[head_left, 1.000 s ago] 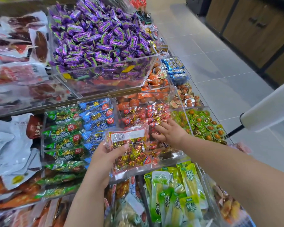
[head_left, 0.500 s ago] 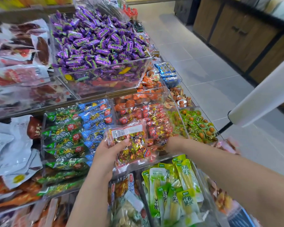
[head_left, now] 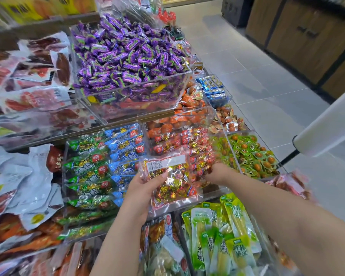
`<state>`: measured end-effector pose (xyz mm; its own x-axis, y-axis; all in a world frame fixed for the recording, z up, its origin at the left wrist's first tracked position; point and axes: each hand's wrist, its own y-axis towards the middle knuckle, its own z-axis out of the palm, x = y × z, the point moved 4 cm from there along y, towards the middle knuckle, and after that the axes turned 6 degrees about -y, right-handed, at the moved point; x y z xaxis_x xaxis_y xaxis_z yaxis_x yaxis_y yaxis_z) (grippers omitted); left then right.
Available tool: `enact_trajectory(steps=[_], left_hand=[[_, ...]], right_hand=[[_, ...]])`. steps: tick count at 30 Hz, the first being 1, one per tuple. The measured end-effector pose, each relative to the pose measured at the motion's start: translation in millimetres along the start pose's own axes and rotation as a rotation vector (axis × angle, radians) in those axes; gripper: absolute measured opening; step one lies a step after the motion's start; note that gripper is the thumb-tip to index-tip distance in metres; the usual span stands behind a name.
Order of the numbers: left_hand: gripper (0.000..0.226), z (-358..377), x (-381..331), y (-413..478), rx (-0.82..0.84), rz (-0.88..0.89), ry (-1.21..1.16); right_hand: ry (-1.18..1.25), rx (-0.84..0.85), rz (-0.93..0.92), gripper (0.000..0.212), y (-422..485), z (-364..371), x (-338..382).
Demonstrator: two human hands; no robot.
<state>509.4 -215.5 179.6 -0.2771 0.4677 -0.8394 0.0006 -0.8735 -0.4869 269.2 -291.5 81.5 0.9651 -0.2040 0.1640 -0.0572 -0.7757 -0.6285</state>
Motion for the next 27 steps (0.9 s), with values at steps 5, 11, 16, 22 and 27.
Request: enact_trajectory(steps=[5,11,16,22,27], left_hand=[[0.055,10.6,4.1,6.0,-0.032,-0.027,0.011],[0.083,25.8,4.6,6.1,-0.059,-0.028,0.047],[0.112,36.3,-1.6,2.0,-0.143,-0.093,-0.039],[0.071,37.8,-4.5,2.8,-0.118,-0.172,-0.017],[0.083,40.8,-9.6,-1.3,-0.17,-0.14,0.087]], right_hand=[[-0.064,0.085,-0.036,0.028,-19.3,-9.9,0.4],[0.842,0.041,-0.193,0.045,-80.5,-54.4,15.1],[0.266,-0.251,-0.545,0.12,-126.3,-49.5,31.8],[-0.26,-0.555,-0.851,0.069,-137.7,-52.0,49.4],[-0.173,-0.656,-0.876,0.06,-143.3,-42.1,55.4]])
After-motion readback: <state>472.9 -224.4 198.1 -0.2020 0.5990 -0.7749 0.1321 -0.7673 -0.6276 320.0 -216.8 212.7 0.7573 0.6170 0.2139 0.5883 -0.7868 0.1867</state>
